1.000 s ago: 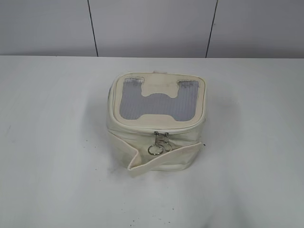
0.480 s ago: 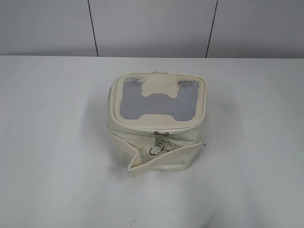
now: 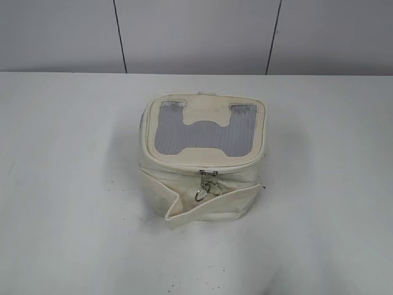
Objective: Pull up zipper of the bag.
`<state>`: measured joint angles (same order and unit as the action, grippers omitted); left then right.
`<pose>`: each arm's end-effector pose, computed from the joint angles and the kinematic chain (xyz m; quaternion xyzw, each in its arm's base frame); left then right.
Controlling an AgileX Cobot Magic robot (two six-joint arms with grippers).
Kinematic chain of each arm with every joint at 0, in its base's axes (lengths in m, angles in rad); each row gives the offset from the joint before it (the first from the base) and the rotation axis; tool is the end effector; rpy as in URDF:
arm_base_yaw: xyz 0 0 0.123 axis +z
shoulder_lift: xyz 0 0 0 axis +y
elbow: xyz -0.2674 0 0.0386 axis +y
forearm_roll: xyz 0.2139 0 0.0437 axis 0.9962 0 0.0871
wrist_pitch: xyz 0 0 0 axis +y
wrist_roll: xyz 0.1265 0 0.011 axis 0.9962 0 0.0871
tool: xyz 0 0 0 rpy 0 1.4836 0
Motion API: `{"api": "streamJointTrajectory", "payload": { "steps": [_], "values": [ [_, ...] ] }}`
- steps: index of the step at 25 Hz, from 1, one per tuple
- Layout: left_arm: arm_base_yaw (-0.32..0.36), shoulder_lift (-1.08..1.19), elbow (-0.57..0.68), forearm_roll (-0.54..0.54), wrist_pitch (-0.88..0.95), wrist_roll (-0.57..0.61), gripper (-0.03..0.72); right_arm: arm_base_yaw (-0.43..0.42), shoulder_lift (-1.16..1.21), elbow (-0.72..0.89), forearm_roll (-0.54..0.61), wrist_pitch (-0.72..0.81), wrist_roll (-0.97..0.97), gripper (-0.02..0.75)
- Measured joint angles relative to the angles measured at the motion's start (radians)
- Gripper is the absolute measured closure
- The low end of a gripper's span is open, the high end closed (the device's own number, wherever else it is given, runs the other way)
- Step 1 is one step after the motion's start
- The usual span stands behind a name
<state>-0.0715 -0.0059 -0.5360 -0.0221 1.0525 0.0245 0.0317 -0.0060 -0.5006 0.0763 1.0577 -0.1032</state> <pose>0.0086 -0.0031 0.2556 0.0409 0.8389 -0.0238 0.5423 0.0113 0.0088 0.2454 -0.0588 0.8481 0.0193 0.5263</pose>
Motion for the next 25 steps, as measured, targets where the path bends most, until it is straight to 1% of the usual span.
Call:
{"api": "streamJointTrajectory", "payload": {
  "steps": [25],
  "values": [
    [0.007,0.000,0.000,0.000,0.000,0.000,0.433,-0.002,0.000,0.000,0.000,0.000,-0.002,0.152]
  ]
}}
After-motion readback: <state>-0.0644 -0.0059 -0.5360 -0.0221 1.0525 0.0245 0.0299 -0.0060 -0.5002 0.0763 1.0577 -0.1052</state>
